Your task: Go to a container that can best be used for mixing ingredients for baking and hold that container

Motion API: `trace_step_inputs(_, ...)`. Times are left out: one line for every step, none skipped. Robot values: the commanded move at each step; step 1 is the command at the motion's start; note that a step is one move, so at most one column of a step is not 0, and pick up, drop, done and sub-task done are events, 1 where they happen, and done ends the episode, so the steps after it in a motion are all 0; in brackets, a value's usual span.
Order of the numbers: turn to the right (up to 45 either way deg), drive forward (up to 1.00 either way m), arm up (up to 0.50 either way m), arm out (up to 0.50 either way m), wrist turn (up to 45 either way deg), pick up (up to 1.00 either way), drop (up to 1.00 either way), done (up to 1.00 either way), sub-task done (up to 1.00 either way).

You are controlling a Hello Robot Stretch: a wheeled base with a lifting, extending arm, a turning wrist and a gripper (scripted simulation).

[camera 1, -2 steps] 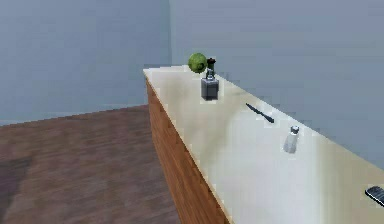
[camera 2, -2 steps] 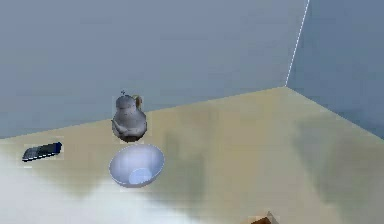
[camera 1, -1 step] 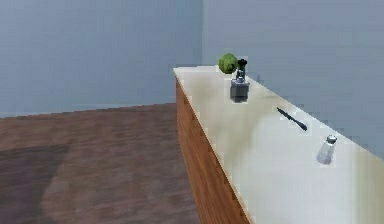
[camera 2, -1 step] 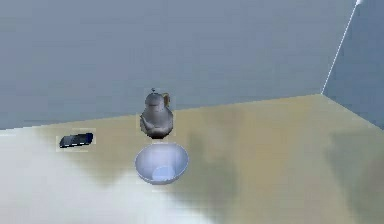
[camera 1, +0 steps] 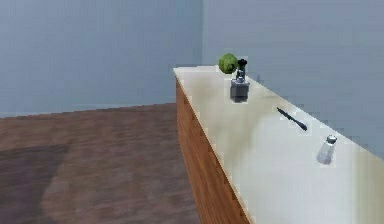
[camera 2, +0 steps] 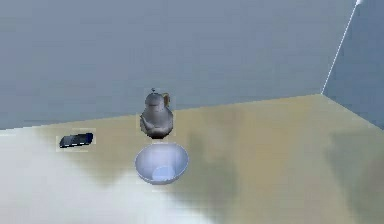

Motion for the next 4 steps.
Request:
trace_step_inputs(0.0,0.0,0.38,0.0,0.0,0.0,0.0,0.0,0.0)
trace_step_inputs(0.0,0.0,0.0,0.08,0.0,0.0,0.0,0.0,0.0)
trace_step_inputs(0.0,0.0,0.0,0.0,45.0,0.0,0.0,0.0,0.0)
trace_step_inputs(0.0,0.0,0.0,0.0,45.0,0.0,0.0,0.0,0.0)
